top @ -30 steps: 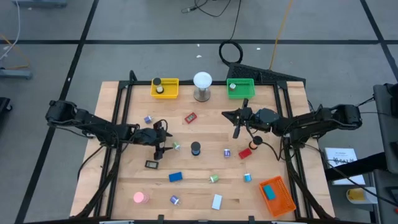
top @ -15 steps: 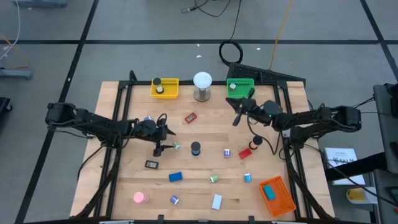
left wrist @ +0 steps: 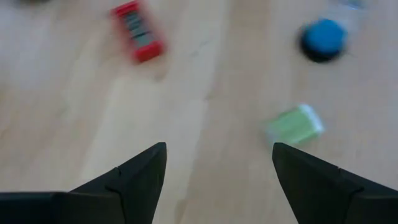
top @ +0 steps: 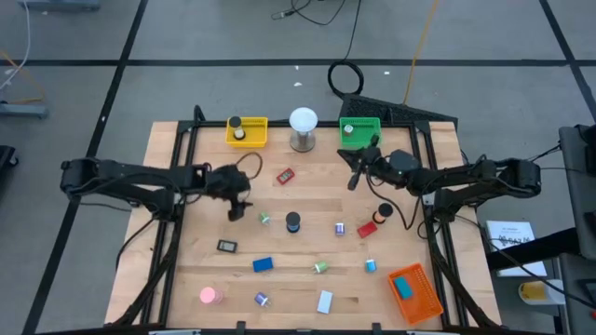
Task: Pick & Place Office items
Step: Put the top purple charger adapter into the green bin
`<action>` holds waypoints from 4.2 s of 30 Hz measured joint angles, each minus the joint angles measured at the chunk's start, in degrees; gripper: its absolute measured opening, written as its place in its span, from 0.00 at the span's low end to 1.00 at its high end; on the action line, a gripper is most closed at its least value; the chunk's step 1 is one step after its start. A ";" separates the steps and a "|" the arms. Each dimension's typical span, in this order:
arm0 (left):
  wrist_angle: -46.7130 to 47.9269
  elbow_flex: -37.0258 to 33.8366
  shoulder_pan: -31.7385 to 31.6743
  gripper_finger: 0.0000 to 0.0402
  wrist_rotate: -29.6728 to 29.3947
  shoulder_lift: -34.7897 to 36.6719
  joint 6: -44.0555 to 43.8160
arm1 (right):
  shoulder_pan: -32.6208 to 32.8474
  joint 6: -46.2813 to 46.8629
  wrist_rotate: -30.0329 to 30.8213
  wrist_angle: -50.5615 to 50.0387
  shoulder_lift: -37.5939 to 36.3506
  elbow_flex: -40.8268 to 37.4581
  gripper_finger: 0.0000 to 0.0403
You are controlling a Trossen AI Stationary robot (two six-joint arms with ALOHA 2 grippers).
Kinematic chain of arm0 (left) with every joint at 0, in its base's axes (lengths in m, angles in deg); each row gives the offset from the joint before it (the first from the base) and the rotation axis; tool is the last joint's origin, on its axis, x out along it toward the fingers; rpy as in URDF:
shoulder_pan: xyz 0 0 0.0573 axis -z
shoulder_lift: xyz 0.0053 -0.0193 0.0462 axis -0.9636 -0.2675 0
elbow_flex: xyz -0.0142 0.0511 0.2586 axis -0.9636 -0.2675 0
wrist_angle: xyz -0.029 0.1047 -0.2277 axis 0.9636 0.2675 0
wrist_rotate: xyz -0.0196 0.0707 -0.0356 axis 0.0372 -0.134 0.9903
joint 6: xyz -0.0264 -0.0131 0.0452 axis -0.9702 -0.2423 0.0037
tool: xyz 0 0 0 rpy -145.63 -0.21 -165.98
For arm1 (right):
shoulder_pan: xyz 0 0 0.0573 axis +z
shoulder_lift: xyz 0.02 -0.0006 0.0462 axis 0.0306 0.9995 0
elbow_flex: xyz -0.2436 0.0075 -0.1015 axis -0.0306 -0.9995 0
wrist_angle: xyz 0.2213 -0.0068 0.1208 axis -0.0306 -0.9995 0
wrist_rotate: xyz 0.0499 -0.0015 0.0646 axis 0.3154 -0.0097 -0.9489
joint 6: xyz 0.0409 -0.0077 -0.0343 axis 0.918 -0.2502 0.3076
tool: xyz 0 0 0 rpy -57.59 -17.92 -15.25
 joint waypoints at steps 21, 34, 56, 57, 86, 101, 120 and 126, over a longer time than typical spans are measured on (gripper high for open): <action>23.16 5.10 -27.50 0.73 1.40 -5.37 -6.82 | -0.27 -11.05 -0.01 1.58 0.00 0.00 0.00; 21.15 5.05 -27.24 0.67 -0.99 -15.04 -0.44 | -1.18 -10.77 -0.03 0.96 0.00 0.00 0.00; 6.20 7.65 -26.47 0.32 3.73 -11.57 -1.64 | -4.36 -15.75 -0.03 1.35 0.00 0.00 0.00; 1.99 7.30 -26.07 0.32 5.67 -11.47 -2.08 | -4.85 -15.76 -0.02 2.19 0.00 0.00 0.00; -75.30 18.72 -4.15 0.33 6.88 -55.38 -2.37 | -3.76 -11.35 -3.02 3.03 -0.02 0.00 0.00; -73.21 22.08 -7.53 0.33 6.90 -59.92 -2.20 | -3.87 -11.07 -2.72 -3.57 -0.02 0.00 0.00; -71.01 22.06 -7.88 0.33 7.35 -60.05 2.90 | -6.51 -9.54 -2.77 -1.52 -0.02 -0.01 0.00; -76.34 22.10 -7.88 0.33 7.51 -64.12 2.64 | -6.51 -9.59 -2.78 -1.54 -0.02 -0.01 0.00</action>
